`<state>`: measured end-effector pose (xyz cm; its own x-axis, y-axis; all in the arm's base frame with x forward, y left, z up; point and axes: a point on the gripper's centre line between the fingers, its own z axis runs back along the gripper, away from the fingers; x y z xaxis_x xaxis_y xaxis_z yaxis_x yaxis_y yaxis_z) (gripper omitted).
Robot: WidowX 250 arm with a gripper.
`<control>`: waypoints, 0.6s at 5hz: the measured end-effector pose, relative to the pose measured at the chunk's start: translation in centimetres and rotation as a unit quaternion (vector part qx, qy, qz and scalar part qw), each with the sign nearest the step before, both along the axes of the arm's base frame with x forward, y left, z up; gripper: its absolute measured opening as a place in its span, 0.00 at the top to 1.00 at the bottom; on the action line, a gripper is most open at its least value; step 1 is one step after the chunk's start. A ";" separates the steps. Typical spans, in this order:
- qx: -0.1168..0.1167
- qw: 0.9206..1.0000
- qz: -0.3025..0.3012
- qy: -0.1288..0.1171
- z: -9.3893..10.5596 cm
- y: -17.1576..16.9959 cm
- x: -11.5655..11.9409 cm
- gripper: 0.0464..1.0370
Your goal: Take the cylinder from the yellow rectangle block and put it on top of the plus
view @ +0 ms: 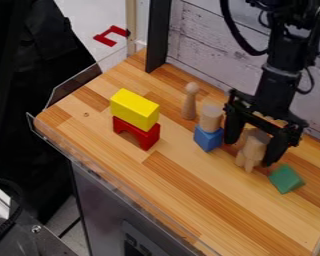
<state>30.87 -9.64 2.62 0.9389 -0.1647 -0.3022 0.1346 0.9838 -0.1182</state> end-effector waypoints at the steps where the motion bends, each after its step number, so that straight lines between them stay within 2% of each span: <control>1: 0.003 1.000 0.003 -0.016 1.2 -0.1 0.1 0.04; 3: 0.023 0.998 -0.025 -0.059 6.4 -1.1 -0.3 0.04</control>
